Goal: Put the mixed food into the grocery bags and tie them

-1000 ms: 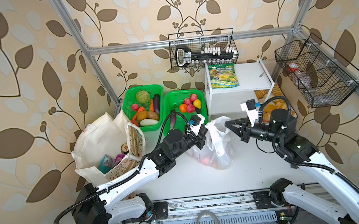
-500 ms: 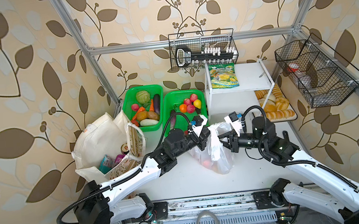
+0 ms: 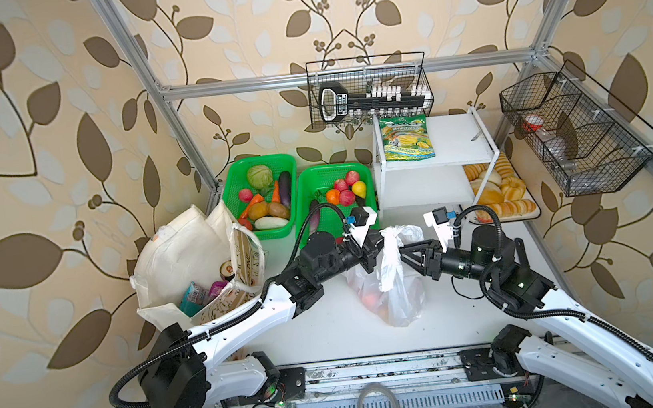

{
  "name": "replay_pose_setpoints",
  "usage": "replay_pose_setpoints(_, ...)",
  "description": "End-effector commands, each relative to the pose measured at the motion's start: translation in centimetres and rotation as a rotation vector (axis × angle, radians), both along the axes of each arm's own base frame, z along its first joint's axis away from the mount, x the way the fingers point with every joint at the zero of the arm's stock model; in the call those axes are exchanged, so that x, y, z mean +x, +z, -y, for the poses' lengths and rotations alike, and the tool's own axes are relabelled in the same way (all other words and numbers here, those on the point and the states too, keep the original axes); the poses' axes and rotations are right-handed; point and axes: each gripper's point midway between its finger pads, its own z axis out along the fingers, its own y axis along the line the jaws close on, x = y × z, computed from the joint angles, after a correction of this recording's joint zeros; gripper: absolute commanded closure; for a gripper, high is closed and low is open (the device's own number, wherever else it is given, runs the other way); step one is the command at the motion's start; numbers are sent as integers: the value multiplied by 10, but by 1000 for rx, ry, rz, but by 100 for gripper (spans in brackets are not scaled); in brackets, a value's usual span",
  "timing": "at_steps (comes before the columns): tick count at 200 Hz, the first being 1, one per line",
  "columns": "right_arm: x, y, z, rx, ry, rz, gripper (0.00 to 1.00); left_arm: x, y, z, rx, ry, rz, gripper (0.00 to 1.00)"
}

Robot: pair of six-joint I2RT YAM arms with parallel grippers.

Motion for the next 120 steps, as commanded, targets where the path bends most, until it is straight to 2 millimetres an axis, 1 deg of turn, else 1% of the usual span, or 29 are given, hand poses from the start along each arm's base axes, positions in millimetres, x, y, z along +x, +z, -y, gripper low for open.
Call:
replay_pose_setpoints(1, 0, 21, 0, 170, 32, -79, 53, -3, 48, -2, -117, -24, 81, 100)
replay_pose_setpoints(15, -4, 29, -1, 219, 39, -99, 50, -4, 49, -2, -118, -22, 83, 100)
replay_pose_setpoints(32, -5, 34, -1, 254, 34, -118, 48, -4, 49, -2, -119, -22, 82, 100)
replay_pose_setpoints(54, 4, 23, 3, 245, -31, -170, 49, -4, 50, -1, -125, -30, 80, 100)
replay_pose_setpoints(70, 14, 12, 8, 251, -97, -220, 53, -5, 53, 0, -131, -40, 77, 100)
replay_pose_setpoints(109, 13, 14, -3, 321, -45, -263, 54, -5, 55, 0, -142, -37, 73, 100)
replay_pose_setpoints(120, 10, 19, -8, 330, -19, -259, 54, -5, 53, 0, -141, -36, 71, 100)
